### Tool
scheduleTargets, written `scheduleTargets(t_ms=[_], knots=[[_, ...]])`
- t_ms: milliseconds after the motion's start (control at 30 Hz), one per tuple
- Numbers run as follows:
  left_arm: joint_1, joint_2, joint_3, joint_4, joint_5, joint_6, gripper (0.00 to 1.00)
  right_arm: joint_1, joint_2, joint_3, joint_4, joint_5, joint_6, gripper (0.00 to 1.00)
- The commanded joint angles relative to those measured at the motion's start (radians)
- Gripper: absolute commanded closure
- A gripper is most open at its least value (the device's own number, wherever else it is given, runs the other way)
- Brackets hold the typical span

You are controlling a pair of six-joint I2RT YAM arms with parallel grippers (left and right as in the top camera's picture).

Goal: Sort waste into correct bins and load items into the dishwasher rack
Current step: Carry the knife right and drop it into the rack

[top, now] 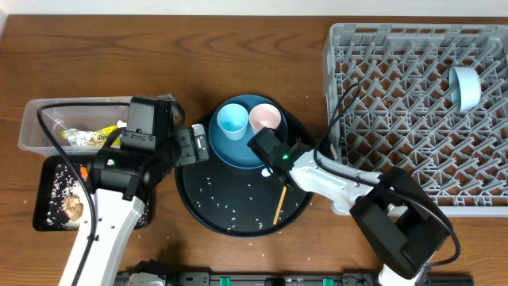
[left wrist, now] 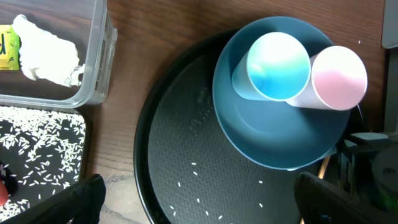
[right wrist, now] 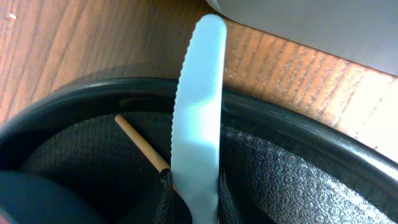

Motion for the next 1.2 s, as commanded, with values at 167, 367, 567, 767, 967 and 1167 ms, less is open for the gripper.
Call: scheduleTargets(t_ms=[167,367,567,767,967,1167], knots=[[0.003,-0.001,0.009,-0.001,-0.016,-0.008,0.02,-0.008,0.056,-0.015,-0.001,-0.012,-0.009,0.99],[0.003,-0.001,0.010,-0.001,-0.016,-0.008,0.02,-0.007,0.026,-0.014,-0.001,0.056,-0.122,0.99],[0.003,-0.001,0.010,-0.001,-0.016,-0.008,0.02,-0.007,-0.081,-0.012,0.016,0.117,-0.306,0.99],[0.003,-0.001,0.009,-0.001,-0.016,-0.008,0.02,-0.007,-0.240,-0.012,0.032,0.102,-0.596,0.99],[0.003,-0.001,0.009,-0.001,-0.016,-0.008,0.02,-0.018,-0.418,-0.012,-0.002,0.032,-0.991,0.99],[0.003,-0.001,0.010,-0.001,-0.016,-0.008,0.02,-0.154,-0.581,-0.012,-0.020,-0.183,-1.494,0.99]])
